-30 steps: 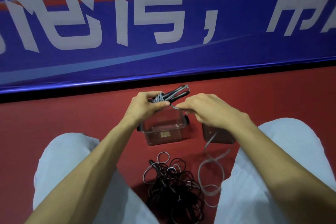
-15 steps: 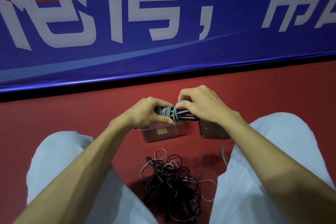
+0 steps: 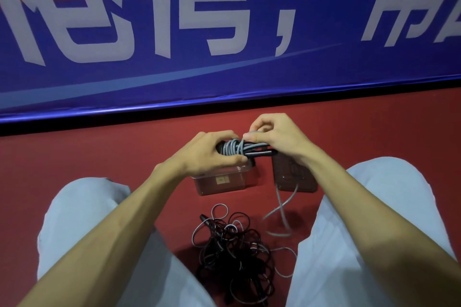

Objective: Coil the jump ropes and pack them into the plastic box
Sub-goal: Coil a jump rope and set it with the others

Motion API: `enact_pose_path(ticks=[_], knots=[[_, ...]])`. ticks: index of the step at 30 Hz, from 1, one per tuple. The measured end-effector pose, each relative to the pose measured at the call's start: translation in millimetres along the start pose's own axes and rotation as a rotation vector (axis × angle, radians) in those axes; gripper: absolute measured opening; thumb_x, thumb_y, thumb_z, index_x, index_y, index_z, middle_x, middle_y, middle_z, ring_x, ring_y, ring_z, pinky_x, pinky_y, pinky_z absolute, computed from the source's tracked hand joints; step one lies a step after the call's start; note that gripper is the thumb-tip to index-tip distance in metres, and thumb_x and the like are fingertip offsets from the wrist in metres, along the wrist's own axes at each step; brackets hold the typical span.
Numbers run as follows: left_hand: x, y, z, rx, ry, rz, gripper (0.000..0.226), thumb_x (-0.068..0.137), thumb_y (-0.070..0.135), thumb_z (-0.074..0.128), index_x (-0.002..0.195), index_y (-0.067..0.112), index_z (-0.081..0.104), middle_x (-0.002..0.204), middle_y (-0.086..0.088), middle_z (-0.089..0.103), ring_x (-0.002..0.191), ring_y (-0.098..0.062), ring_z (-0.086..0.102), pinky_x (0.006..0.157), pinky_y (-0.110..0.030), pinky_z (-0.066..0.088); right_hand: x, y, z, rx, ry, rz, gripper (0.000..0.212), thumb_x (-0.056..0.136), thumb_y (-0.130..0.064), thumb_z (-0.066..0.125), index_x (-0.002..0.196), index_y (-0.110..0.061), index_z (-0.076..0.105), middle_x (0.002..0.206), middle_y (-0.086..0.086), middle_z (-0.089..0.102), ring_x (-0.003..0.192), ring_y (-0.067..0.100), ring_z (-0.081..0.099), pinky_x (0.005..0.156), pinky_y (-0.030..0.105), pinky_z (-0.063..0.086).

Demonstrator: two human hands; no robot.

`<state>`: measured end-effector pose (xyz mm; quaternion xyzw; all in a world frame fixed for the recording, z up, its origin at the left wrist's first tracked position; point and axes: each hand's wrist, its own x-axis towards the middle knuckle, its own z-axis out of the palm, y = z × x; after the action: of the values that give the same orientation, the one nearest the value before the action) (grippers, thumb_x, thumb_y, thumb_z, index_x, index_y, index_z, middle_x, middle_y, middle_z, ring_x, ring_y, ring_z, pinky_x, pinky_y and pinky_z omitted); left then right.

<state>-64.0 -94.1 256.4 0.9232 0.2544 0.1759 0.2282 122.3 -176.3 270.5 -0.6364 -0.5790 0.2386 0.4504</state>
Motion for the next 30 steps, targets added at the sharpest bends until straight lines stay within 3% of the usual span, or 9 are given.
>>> enact_pose_path(ticks=[2, 5, 7, 10, 15, 18, 21, 27, 30], knots=[[1, 1, -2, -0.059, -0.003, 0.003, 0.025, 0.083, 0.049, 0.07, 0.103, 0.035, 0.064, 0.072, 0.016, 0.062, 0.061, 0.001, 0.053, 0.06, -0.018, 0.042, 1, 0, -6, 0.212, -0.012, 0.036, 0.013, 0.084, -0.022, 0.073, 0.077, -0.012, 0.069, 0.07, -0.001, 0.064, 0.065, 0.009, 0.057, 0.063, 0.023, 0.042], [1, 2, -2, -0.229, -0.014, -0.024, 0.02, 0.084, 0.045, 0.069, 0.1, 0.036, 0.063, 0.08, 0.017, 0.065, 0.069, -0.004, 0.058, 0.069, -0.029, 0.049, 2, 2, -11, 0.468, -0.085, 0.138, 0.03, 0.092, -0.039, 0.059, 0.078, -0.014, 0.07, 0.075, 0.008, 0.058, 0.062, 0.019, 0.047, 0.057, 0.032, 0.025], [0, 4, -3, -0.386, -0.005, -0.046, 0.021, 0.083, 0.042, 0.067, 0.103, 0.034, 0.064, 0.091, 0.011, 0.071, 0.081, -0.015, 0.065, 0.075, -0.036, 0.052, 2, 0, -10, 0.582, -0.102, 0.179, 0.036, 0.097, -0.039, 0.051, 0.078, -0.013, 0.066, 0.07, 0.007, 0.056, 0.057, 0.017, 0.047, 0.055, 0.029, 0.031], [-1, 10, -6, -0.614, 0.08, -0.104, 0.012, 0.095, 0.019, 0.057, 0.104, 0.023, 0.065, 0.087, 0.008, 0.069, 0.071, -0.009, 0.062, 0.062, -0.027, 0.051, -1, -7, -7, 0.661, -0.101, 0.171, 0.025, 0.101, -0.024, 0.046, 0.086, -0.009, 0.059, 0.067, 0.004, 0.053, 0.048, 0.014, 0.044, 0.046, 0.027, 0.041], [3, 17, -6, -0.872, 0.209, -0.261, 0.023, 0.095, 0.018, 0.046, 0.104, 0.023, 0.067, 0.088, -0.011, 0.066, 0.056, -0.023, 0.054, 0.048, -0.026, 0.044, -5, -7, 1, 0.336, -0.296, 0.12, 0.014, 0.102, -0.01, 0.046, 0.11, -0.005, 0.056, 0.067, 0.011, 0.058, 0.046, 0.011, 0.044, 0.069, 0.05, 0.06], [4, 16, -9, -0.976, 0.217, -0.31, 0.042, 0.093, 0.019, 0.044, 0.124, 0.041, 0.062, 0.089, -0.005, 0.071, 0.049, -0.02, 0.055, 0.044, -0.025, 0.044, -8, -6, 9, 0.141, -0.372, 0.067, 0.026, 0.102, -0.01, 0.046, 0.127, -0.014, 0.049, 0.061, 0.01, 0.058, 0.045, 0.013, 0.046, 0.061, 0.047, 0.06], [3, 14, -9, -0.975, 0.241, -0.32, 0.036, 0.094, 0.02, 0.05, 0.123, 0.035, 0.065, 0.094, -0.007, 0.07, 0.062, -0.016, 0.059, 0.046, -0.026, 0.048, -7, -5, 10, 0.009, -0.374, 0.049, 0.03, 0.101, -0.014, 0.049, 0.13, -0.02, 0.045, 0.063, 0.009, 0.059, 0.048, 0.016, 0.052, 0.049, 0.035, 0.056], [5, 7, -3, -0.894, 0.305, -0.351, 0.024, 0.094, 0.025, 0.064, 0.117, 0.022, 0.068, 0.084, -0.002, 0.065, 0.061, -0.01, 0.06, 0.049, -0.028, 0.053, -5, 3, -2, -0.347, -0.341, 0.059, 0.001, 0.095, -0.013, 0.058, 0.095, -0.013, 0.059, 0.063, 0.002, 0.062, 0.054, 0.017, 0.065, 0.058, 0.026, 0.051], [7, 0, 2, -0.713, 0.333, -0.324, 0.028, 0.092, 0.025, 0.067, 0.118, 0.016, 0.064, 0.076, 0.0, 0.065, 0.055, -0.005, 0.061, 0.05, -0.025, 0.054, -3, 7, -8, -0.598, -0.303, -0.027, 0.003, 0.093, -0.017, 0.059, 0.092, -0.02, 0.058, 0.071, -0.003, 0.061, 0.067, 0.018, 0.065, 0.068, 0.033, 0.052]])
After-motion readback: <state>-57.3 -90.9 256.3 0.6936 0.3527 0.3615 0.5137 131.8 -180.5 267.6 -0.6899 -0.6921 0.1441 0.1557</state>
